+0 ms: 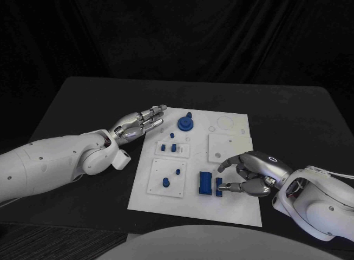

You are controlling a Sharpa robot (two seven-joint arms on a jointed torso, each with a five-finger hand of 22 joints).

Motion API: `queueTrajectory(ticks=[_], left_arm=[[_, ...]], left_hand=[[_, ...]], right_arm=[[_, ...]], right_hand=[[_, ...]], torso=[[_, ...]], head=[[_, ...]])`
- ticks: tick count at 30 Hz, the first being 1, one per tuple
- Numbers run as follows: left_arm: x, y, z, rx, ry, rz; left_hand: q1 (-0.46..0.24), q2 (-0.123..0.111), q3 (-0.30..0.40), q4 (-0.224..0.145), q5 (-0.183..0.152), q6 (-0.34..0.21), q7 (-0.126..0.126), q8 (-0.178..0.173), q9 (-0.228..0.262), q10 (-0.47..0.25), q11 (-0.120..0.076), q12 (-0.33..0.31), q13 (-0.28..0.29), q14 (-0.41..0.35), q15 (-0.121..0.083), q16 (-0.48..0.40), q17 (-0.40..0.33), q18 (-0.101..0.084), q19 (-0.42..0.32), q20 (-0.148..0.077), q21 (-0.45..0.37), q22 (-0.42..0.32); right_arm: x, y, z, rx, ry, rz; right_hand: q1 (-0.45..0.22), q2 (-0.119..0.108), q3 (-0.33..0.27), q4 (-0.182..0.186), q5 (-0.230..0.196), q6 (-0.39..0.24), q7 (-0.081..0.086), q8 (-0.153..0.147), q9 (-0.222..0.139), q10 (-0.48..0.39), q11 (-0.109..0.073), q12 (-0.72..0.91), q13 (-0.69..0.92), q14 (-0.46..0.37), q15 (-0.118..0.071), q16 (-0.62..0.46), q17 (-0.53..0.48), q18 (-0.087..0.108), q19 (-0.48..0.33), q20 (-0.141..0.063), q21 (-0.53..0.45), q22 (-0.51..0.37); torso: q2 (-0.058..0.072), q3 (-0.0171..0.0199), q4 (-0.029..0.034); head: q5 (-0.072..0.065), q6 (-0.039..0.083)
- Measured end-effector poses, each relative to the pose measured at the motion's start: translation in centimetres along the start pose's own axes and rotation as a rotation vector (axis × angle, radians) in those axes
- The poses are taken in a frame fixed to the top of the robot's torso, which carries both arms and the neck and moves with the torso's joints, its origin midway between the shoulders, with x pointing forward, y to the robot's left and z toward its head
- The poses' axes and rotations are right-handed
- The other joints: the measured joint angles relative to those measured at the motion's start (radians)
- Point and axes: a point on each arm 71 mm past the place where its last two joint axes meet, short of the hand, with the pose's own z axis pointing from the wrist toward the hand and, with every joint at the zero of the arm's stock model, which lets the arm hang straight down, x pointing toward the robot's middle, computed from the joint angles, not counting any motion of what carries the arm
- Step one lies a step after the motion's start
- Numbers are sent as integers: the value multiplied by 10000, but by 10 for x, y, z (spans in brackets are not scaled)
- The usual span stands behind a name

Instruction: Assemble the parts on the task board

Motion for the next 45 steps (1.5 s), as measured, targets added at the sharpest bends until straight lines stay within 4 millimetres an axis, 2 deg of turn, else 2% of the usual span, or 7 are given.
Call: queueTrajectory(ticks=[8, 14, 29, 33, 36, 40, 45], left_arm=[[0, 1, 0, -8, 1, -12], [0, 1, -1, -17, -11, -11], [0, 2, -2, -31, -22, -19], [0, 2, -3, -36, -25, -21], [0, 2, -3, -37, -26, -22], [0, 2, -3, -39, -27, -23], [-1, 2, -3, -44, -33, -24]], left_hand=[[0, 0, 0, 0, 0, 0, 0, 0, -1, 0, 0, 0, 1, 0, 0, 0, 1, 1, 0, 0, 0, 1], [0, 0, 0, 0, 30, 0, 0, 0, -1, 0, 0, 0, -3, 0, 0, 0, 2, 0, 0, 0, 0, 1], [0, 0, 0, 0, 40, 0, 0, 0, -2, 0, 0, 0, -6, 0, 0, 0, 6, -1, 0, 0, 0, 3], [0, 0, 0, 0, 39, 0, 0, 0, -2, 0, 0, 0, -5, 0, 0, 0, 7, 0, 0, 0, 0, 3], [0, 0, 0, 0, 39, 0, 0, 0, -2, 0, 0, 0, -4, 0, 0, 0, 8, 0, 0, 0, 0, 3], [0, 0, 0, 0, 39, 0, 0, 0, -2, 0, 0, 0, -3, 0, 0, 0, 8, 0, 0, 0, 0, 3], [0, 0, 42, -42, 39, 0, 0, 0, -3, 0, 0, 0, -2, 0, 0, 0, 4, 1, 37, 37, 0, 4]], right_arm=[[5, -1, 1, 4, 202, -48], [10, -1, 1, 52, 389, -39], [12, -2, 0, 120, 469, -187], [13, -3, 1, 179, 488, -319], [14, -3, 1, 230, 542, -485], [14, -4, 1, 222, 535, -891], [13, -4, 1, 80, 426, -1623]], right_hand=[[0, 0, 0, 0, 0, 1, 0, -141, -86, 0, 0, 0, -1, 0, 0, 0, 0, 0, 0, 0, 0, -1], [0, 0, 0, 0, -39, 235, 90, -141, -163, 0, 1, 0, -1, 0, 0, 0, -1, 0, 0, 0, -1, -2], [-69, 68, -1, 0, -39, 481, 51, -200, -244, 0, 1, 0, -3, 0, 0, 0, -2, 0, 0, 0, -1, -3], [-204, 203, -1, 0, -39, 573, 40, -454, -409, 0, 1, 0, -3, 0, 0, 0, -2, 0, 0, 0, -24, -3], [-302, 293, -1, 0, -39, 384, 44, -718, -611, -1, 1, 0, -3, 0, 0, 0, -2, 1, 0, 0, -49, -3], [-581, 280, -29, 28, -39, 115, -133, -1120, -913, 1, -108, 0, -3, 1, -76, 0, -3, 0, 14, -62, -88, -4], [-916, 225, -56, 55, -108, 162, -236, -1238, -1091, 1, -213, 0, -4, 2, -180, 0, -3, 0, 19, -163, -88, -4]], torso=[[0, -2, 10], [3, -2, 12], [4, -2, 3], [3, -2, 7], [1, -2, 9], [-1, -2, 12], [0, -2, 10]], head=[[-31, 0], [-12, 0], [-31, 0], [-31, 0], [-31, 0], [-31, 0], [-24, 0]])
